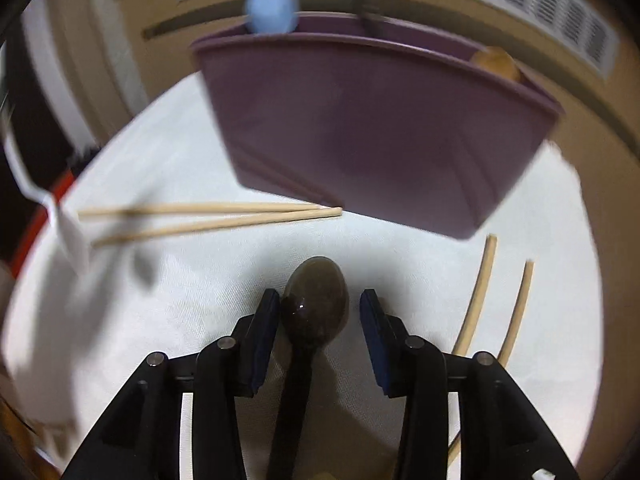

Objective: Organize utensils
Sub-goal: 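Carry both spoons over the purple caddy and open both tools to drop them inside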

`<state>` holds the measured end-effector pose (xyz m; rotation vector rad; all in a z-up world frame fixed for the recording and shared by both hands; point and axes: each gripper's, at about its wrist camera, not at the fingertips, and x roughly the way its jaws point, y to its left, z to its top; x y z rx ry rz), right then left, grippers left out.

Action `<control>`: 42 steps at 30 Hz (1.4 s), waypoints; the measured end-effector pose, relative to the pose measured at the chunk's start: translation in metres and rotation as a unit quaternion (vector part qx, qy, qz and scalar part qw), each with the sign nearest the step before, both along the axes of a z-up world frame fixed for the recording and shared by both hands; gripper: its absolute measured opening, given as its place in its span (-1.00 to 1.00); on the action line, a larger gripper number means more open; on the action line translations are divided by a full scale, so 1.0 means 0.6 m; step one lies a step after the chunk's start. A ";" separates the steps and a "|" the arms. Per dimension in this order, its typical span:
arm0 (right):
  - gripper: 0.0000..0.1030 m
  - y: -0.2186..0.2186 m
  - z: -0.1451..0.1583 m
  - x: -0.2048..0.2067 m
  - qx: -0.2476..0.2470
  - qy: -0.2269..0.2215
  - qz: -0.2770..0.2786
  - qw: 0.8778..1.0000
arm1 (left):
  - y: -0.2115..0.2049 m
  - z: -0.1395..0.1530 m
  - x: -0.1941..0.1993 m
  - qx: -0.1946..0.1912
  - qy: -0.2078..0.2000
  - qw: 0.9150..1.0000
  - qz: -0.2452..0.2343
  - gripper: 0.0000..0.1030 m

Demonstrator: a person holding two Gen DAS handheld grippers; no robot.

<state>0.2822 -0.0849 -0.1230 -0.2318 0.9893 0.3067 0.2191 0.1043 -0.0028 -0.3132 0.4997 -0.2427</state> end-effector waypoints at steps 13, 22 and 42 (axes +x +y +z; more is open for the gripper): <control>-0.41 -0.070 0.131 -0.075 0.081 -0.067 0.044 0.994 | -0.029 0.008 -0.011 0.019 -0.001 0.999 -0.032 -0.79; -0.41 -0.128 0.320 -0.106 0.128 -0.231 0.017 0.964 | -0.060 0.159 0.013 0.004 -0.090 0.994 -0.066 -0.79; -0.40 -0.106 0.332 0.118 0.106 -0.390 -0.026 0.914 | -0.117 0.141 0.220 0.038 -0.106 0.993 -0.045 -0.79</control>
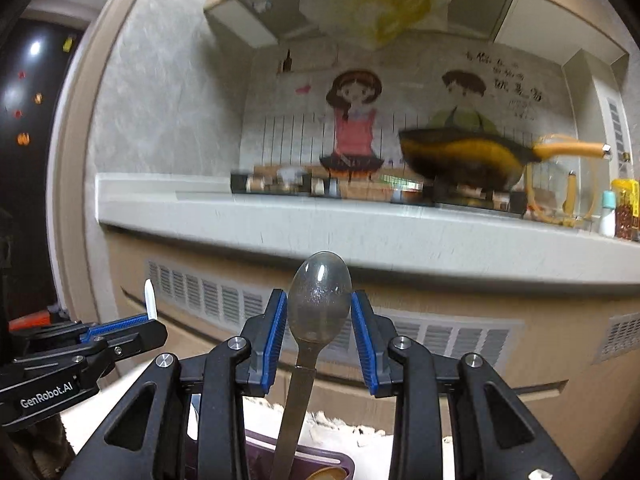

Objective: Organize utensils
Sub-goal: 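Carry both spoons over the purple caddy and open both tools to drop them inside, then grasp a wooden chopstick with the left tool while the right tool grasps another chopstick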

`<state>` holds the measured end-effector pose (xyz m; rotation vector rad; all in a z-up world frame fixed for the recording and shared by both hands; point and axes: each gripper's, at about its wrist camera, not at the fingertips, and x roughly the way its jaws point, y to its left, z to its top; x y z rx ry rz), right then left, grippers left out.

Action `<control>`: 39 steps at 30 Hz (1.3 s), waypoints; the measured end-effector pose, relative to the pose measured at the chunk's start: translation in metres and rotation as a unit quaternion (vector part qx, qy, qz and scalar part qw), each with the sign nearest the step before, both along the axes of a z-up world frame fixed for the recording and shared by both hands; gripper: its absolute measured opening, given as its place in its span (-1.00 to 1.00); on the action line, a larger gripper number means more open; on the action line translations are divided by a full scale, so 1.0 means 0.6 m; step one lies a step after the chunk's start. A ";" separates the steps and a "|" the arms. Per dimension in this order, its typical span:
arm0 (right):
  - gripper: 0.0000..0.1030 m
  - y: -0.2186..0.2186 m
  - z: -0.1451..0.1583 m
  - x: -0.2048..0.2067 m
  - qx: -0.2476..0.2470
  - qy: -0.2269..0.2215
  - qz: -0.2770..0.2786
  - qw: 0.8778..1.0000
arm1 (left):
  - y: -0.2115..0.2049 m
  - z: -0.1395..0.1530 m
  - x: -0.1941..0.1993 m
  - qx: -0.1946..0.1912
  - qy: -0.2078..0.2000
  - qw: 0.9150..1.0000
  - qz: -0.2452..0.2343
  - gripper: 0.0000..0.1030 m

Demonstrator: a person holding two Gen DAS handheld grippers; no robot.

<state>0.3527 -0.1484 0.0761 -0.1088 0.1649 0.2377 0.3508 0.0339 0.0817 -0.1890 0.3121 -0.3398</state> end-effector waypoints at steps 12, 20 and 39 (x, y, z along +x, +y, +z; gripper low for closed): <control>-0.43 0.002 -0.156 0.039 -0.043 0.142 0.015 0.989 | -0.011 -0.138 0.048 0.010 0.112 0.993 -0.024 -0.68; 0.27 -0.005 -0.156 -0.017 -0.065 0.162 0.015 0.985 | 0.046 -0.109 0.001 0.020 0.088 0.996 0.005 -0.04; 0.64 -0.058 -0.276 -0.205 -0.091 0.311 0.009 0.946 | 0.069 -0.281 -0.147 0.189 0.258 0.943 -0.092 -0.31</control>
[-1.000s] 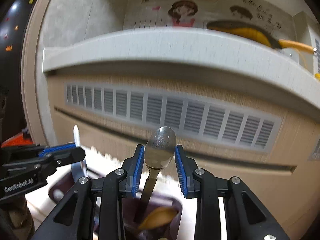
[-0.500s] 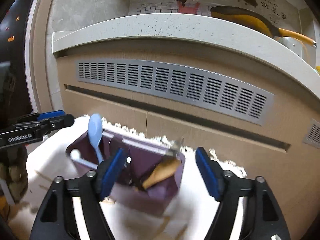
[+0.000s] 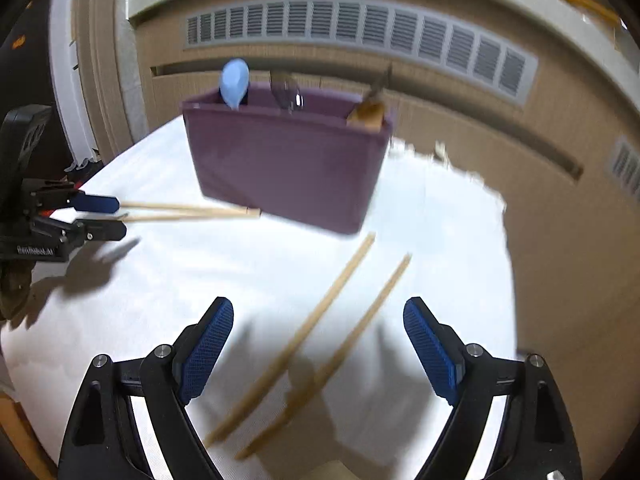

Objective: Organize utensils
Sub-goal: 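Grasp a wooden chopstick with the left tool while the right tool grasps another chopstick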

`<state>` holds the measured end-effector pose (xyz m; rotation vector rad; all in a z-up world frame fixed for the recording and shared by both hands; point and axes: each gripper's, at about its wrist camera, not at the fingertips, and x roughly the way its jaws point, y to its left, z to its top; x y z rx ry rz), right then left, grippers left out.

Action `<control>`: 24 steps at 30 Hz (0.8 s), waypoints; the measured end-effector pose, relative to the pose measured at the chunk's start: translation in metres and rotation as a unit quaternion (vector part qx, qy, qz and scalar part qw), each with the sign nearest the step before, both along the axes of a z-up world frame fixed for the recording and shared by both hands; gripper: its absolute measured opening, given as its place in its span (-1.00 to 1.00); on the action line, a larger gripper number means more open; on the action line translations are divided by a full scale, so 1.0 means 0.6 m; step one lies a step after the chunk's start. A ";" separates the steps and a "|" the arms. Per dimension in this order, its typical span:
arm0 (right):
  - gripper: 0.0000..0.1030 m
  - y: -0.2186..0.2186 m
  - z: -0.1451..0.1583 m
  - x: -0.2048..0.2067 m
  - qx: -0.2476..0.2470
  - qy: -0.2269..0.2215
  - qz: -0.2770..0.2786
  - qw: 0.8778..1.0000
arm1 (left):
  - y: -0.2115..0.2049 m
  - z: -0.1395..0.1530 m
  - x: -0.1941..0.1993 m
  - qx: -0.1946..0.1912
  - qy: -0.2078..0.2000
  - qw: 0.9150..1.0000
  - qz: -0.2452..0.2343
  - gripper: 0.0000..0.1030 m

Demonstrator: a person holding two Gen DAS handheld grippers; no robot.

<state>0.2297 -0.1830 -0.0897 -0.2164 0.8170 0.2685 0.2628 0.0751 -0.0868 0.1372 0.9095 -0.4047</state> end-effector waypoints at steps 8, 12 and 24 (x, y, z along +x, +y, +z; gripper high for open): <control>0.66 -0.014 -0.024 -0.019 0.051 0.061 -0.009 0.997 | 0.018 -0.008 0.052 -0.036 0.040 0.997 0.050 -0.40; 0.66 -0.021 -0.032 -0.020 0.074 0.082 -0.015 0.994 | 0.008 -0.016 0.053 -0.032 0.053 0.997 0.048 -0.40; -0.43 0.004 -0.037 0.067 0.050 0.107 -0.034 0.992 | -0.095 -0.009 -0.048 -0.065 0.109 0.989 -0.072 -0.40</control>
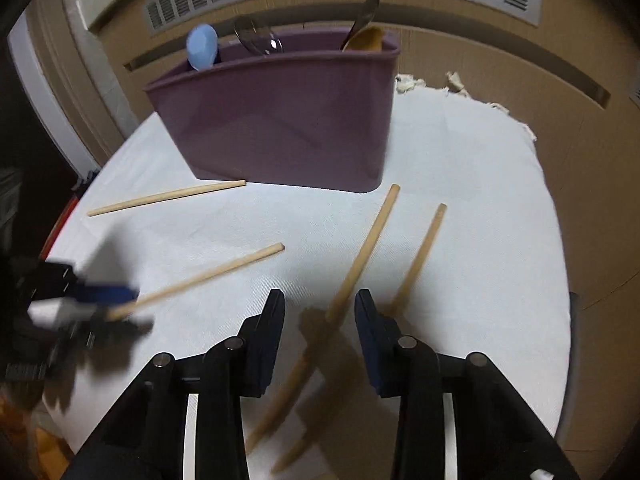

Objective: Organize utensils
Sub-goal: 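Grasp a wooden chopstick with the left tool while the right tool grasps another chopstick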

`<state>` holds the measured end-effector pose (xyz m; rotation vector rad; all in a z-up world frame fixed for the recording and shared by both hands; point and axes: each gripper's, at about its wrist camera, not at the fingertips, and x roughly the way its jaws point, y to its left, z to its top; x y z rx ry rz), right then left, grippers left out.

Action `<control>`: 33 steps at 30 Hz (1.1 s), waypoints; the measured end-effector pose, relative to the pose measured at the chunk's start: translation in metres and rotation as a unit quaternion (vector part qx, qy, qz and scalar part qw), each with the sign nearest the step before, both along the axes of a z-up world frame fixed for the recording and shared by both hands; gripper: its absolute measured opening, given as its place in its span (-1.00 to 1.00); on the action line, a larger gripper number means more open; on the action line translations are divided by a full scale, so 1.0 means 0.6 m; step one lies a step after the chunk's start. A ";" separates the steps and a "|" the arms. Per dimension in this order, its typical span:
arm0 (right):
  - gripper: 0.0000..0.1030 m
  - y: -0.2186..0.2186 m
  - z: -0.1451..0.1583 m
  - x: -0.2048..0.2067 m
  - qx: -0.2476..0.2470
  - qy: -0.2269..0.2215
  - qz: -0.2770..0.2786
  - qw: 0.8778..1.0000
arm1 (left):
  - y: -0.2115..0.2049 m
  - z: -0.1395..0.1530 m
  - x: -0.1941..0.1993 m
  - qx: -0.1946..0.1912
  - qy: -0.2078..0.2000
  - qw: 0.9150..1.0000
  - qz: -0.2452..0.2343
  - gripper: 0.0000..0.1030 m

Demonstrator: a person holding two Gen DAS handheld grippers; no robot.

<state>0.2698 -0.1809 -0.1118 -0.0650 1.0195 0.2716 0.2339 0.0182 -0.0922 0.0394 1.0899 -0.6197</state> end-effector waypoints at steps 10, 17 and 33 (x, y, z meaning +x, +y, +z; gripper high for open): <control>-0.80 0.007 -0.013 0.000 -0.007 0.016 0.001 1.000 | -0.041 0.006 0.016 0.086 -0.061 0.994 0.006 -0.38; -0.84 -0.005 0.009 -0.046 0.014 -0.001 0.019 1.000 | -0.102 0.000 0.058 0.131 -0.070 0.989 -0.010 -0.38; -0.84 -0.052 -0.006 -0.070 0.048 -0.007 0.007 0.999 | -0.118 0.005 0.104 0.146 -0.032 0.988 -0.032 -0.40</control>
